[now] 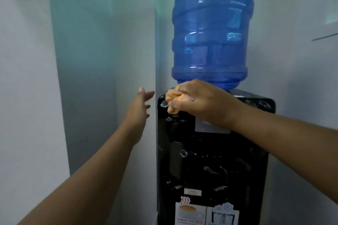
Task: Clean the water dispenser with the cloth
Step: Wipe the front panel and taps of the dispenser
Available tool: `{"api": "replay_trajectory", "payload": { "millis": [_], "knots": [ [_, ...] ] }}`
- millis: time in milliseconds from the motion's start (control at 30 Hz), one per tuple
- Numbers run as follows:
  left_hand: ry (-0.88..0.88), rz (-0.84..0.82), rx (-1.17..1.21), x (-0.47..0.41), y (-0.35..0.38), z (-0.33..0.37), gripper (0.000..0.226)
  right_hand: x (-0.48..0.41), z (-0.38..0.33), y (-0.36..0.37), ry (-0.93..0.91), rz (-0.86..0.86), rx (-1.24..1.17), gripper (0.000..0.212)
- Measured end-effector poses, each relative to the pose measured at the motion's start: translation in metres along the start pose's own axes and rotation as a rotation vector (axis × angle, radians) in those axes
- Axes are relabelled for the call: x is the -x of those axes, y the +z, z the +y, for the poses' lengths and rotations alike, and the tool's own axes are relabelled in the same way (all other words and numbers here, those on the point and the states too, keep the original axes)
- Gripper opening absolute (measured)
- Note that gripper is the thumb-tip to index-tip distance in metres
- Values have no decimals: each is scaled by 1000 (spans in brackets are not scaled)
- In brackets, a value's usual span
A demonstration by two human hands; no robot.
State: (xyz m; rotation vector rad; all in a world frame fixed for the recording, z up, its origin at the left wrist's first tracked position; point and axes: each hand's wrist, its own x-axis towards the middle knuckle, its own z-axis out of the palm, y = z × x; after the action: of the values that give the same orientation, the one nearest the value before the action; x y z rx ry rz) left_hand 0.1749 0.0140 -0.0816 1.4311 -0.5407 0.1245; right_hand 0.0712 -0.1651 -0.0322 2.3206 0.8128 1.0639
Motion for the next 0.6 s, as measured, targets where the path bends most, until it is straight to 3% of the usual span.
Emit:
{"api": "replay_trajectory", "payload": {
  "millis": [100, 200, 367, 600],
  "knots": [
    [-75, -77, 104, -31, 0, -3, 65, -20, 7, 29, -61, 34, 135, 21],
    [-128, -126, 125, -46, 3, -11, 70, -37, 8, 47, -29, -31, 48, 24],
    [18, -130, -58, -58, 6, -18, 64, -31, 11, 62, 68, 18, -62, 30],
    [158, -122, -196, -74, 5, -17, 57, -37, -1, 80, 249, 204, 164, 32]
  ]
}}
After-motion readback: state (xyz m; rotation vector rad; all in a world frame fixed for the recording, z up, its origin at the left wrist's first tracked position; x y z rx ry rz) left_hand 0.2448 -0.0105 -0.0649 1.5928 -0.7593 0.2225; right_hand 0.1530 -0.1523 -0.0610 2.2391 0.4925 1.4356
